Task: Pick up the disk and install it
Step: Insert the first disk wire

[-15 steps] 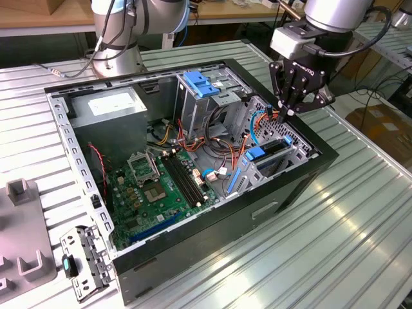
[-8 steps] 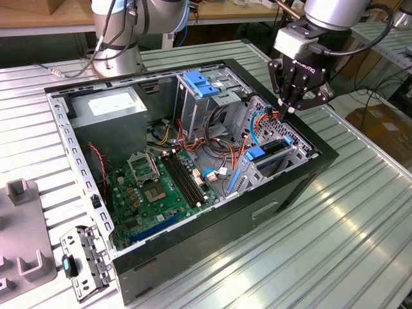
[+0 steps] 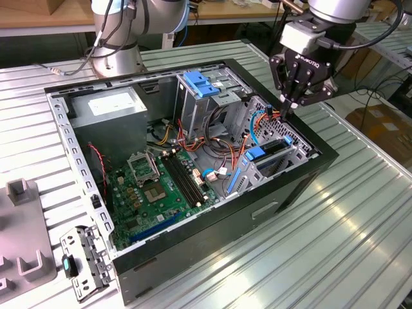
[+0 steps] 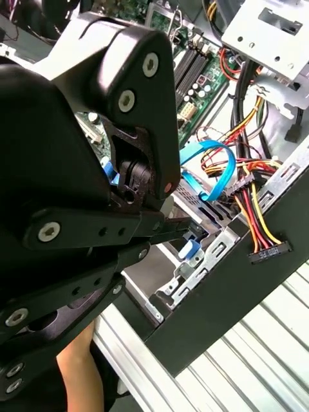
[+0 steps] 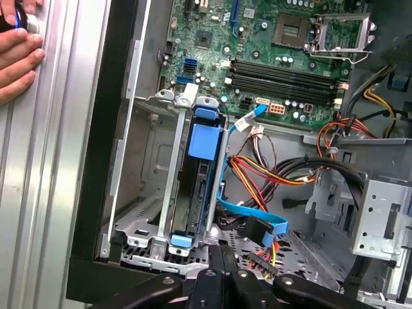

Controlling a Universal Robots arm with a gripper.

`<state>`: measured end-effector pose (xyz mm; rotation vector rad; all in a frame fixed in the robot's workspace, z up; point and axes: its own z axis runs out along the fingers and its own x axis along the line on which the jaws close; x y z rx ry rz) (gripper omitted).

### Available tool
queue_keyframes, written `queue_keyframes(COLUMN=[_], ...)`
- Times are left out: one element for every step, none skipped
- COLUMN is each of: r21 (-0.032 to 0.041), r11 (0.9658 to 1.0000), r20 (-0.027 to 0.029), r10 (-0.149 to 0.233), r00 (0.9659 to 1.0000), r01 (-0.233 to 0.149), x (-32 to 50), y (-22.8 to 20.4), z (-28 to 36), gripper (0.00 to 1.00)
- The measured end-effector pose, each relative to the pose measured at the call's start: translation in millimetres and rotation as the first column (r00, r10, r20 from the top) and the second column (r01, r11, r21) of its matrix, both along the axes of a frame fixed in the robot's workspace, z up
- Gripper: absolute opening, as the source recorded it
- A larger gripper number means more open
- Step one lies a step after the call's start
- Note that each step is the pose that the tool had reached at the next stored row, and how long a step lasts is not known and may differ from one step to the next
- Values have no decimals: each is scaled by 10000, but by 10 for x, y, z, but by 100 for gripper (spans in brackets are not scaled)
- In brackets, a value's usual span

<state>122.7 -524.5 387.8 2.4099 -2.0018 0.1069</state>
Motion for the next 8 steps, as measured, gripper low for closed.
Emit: queue_keyframes(r21=[-2, -2, -2, -3, -3, -3, -3, -2], r11=[10000, 10000, 10000, 10000, 9998, 9993, 9986, 9972], r20=[0, 0, 0, -1, -1, -1, -1, -1], r10=[15, 22, 32, 61, 221, 361, 525, 748], r00=[10000, 10000, 10000, 10000, 9998, 9993, 9986, 9972], r01=[-15, -22, -32, -61, -221, -361, -525, -748], x=[4, 6, 10, 17, 28, 31, 34, 37], y=[2, 4, 5, 7, 8, 7, 7, 7], z=[1, 1, 0, 1, 1, 1, 1, 1], gripper=[11, 11, 11, 11, 11, 11, 11, 11])
